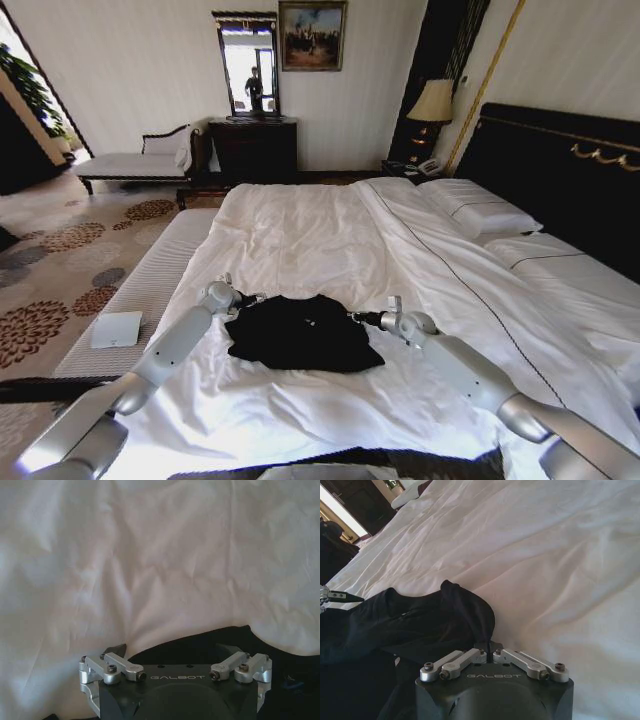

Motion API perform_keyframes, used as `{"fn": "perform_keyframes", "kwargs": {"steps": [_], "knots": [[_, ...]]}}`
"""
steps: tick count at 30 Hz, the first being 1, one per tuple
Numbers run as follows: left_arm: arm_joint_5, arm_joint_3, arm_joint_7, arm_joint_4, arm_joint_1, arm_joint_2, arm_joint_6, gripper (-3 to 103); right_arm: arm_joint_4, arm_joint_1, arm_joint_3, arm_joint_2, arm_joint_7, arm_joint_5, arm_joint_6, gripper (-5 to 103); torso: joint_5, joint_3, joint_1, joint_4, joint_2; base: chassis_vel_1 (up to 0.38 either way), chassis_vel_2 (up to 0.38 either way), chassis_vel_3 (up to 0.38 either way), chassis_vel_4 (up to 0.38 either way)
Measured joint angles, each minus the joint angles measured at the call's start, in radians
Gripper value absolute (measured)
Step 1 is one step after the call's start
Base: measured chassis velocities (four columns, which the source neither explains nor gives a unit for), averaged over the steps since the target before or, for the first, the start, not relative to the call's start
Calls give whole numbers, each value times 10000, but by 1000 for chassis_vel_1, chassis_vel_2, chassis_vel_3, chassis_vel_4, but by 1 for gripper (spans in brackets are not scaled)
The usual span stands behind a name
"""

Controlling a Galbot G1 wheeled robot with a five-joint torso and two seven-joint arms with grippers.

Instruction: Fold the clothes on the bed.

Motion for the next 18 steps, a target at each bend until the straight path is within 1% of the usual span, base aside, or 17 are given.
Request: {"fn": "perform_keyframes", "kwargs": {"steps": [1, 2, 3, 4, 5, 7, 8, 9, 10, 11, 13, 17, 18], "knots": [[2, 4, -34, -2, 32, 15, 0, 100, -20, 6, -6, 17, 3, -63, 26, 1, -1, 0, 0, 1, 1, 0, 0, 0, 0], [2, 4, -34, -2, 32, 15, 0, 100, -20, 6, -6, 17, 3, -63, 26, 1, -1, 0, 0, 1, 1, 0, 0, 0, 0], [14, 4, -35, 10, 46, 17, 1, 95, -35, 7, -13, 26, 3, -104, 48, 1, 0, 0, 0, 1, 1, 0, 0, 0, 0], [74, 2, -35, 47, 60, 18, 1, 95, -50, 7, -24, 35, 4, -142, 66, 1, 0, 0, 0, 1, 0, 0, 0, 0, 0], [154, -2, -24, 99, 77, 16, 2, 85, -69, 7, -35, 47, 5, -178, 80, 1, -1, 0, 0, 1, 0, 0, 0, 0, 0], [191, -10, -7, 112, 89, 15, 3, 85, -82, 5, -44, 57, 7, -194, 89, 1, -1, 0, 0, 1, 0, 0, 0, 0, 0], [216, -18, 27, 112, 99, 18, 4, 80, -90, 2, -47, 70, 12, -202, 93, 1, 0, 0, 0, 2, 1, 0, 0, 0, 0], [229, -19, 43, 112, 103, 21, 4, 80, -92, 0, -48, 76, 15, -204, 94, 1, 0, 0, 0, 1, 1, 0, 0, 0, 0], [258, -22, 99, 110, 116, 36, 5, 74, -98, -1, -51, 89, 22, -207, 95, 1, 0, 0, 0, 1, 0, 0, 0, 0, 0], [266, -22, 131, 103, 126, 47, 5, 64, -100, -2, -54, 99, 32, -208, 95, 1, -1, 0, 0, 1, 1, 0, 0, 0, 0], [266, -22, 151, 90, 132, 58, 6, 64, -100, -2, -56, 107, 40, -208, 95, 1, -1, 1, 0, 1, 1, 0, 0, 0, 0], [257, 3, 200, -23, 185, 115, 8, 42, -124, 6, -58, 124, 55, -206, 97, 1, 0, 0, 0, 1, 1, 0, 0, 0, 0], [257, 3, 200, -23, 185, 115, 8, 42, -124, 6, -58, 124, 55, -206, 97, 1, 0, 0, 0, 1, 1, 0, 0, 0, 0]]}}
